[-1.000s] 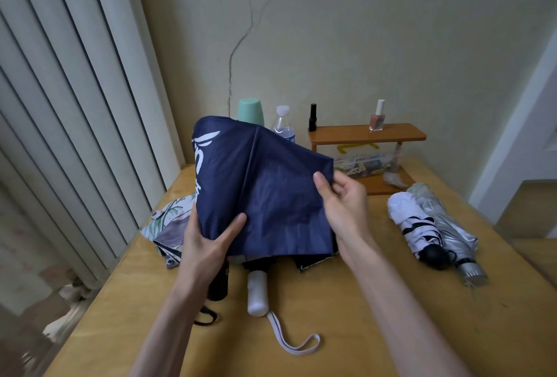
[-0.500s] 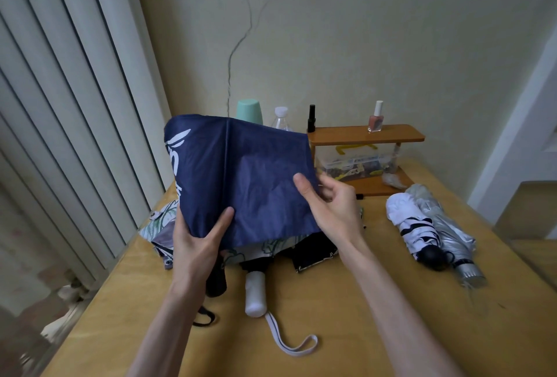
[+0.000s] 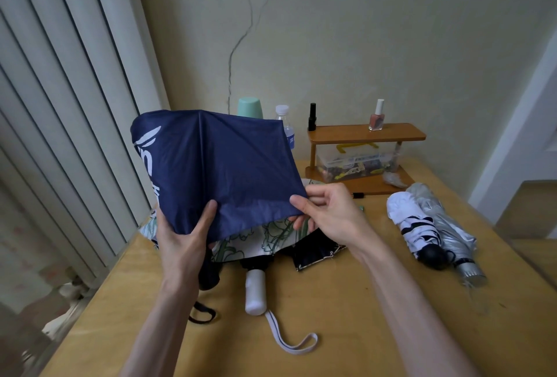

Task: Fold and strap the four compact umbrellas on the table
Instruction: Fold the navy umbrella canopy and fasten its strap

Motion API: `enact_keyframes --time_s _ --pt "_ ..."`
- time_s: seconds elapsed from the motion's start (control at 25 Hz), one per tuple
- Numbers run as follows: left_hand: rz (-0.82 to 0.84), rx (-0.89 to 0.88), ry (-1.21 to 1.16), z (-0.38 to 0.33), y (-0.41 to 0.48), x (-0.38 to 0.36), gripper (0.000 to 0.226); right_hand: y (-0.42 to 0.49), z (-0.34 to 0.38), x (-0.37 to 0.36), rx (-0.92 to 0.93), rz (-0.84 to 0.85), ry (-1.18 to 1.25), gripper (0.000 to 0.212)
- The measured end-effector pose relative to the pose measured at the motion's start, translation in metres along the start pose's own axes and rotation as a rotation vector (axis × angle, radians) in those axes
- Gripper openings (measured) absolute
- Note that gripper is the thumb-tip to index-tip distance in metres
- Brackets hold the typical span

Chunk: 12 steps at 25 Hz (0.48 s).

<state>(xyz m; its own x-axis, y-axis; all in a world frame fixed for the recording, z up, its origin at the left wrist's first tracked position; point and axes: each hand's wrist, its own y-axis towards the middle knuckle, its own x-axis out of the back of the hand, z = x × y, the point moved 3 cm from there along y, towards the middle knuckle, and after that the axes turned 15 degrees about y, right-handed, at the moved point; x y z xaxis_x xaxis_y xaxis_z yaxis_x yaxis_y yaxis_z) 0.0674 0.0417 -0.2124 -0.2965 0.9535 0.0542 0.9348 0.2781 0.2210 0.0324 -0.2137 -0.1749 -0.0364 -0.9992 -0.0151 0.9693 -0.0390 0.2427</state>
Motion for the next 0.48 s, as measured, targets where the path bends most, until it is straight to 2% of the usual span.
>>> enact_keyframes --time_s 0.08,0.16,0.24,0.32,0.4,0.48 --pt "0.006 -0.001 -0.001 0.0 -0.001 0.0 0.084 -0.001 0.002 0.006 -0.033 0.044 -0.014 0.013" --pt "0.06 0.011 -0.01 -0.001 -0.002 -0.001 0.091 -0.004 0.007 0.009 -0.055 0.066 0.013 0.038" --pt "0.147 -0.009 0.004 -0.003 -0.003 -0.004 0.086 -0.005 0.016 0.009 -0.043 -0.031 0.121 0.055" --pt "0.229 -0.051 0.038 -0.009 -0.008 -0.009 0.081 -0.002 0.025 0.003 -0.002 -0.16 0.27 0.044" --pt "0.268 -0.078 0.074 -0.011 -0.011 -0.013 0.074 0.001 0.034 -0.001 0.049 -0.298 0.319 0.03" --pt "0.297 -0.086 0.114 -0.01 -0.009 -0.013 0.083 0.002 0.044 0.001 0.104 -0.356 0.308 0.02"
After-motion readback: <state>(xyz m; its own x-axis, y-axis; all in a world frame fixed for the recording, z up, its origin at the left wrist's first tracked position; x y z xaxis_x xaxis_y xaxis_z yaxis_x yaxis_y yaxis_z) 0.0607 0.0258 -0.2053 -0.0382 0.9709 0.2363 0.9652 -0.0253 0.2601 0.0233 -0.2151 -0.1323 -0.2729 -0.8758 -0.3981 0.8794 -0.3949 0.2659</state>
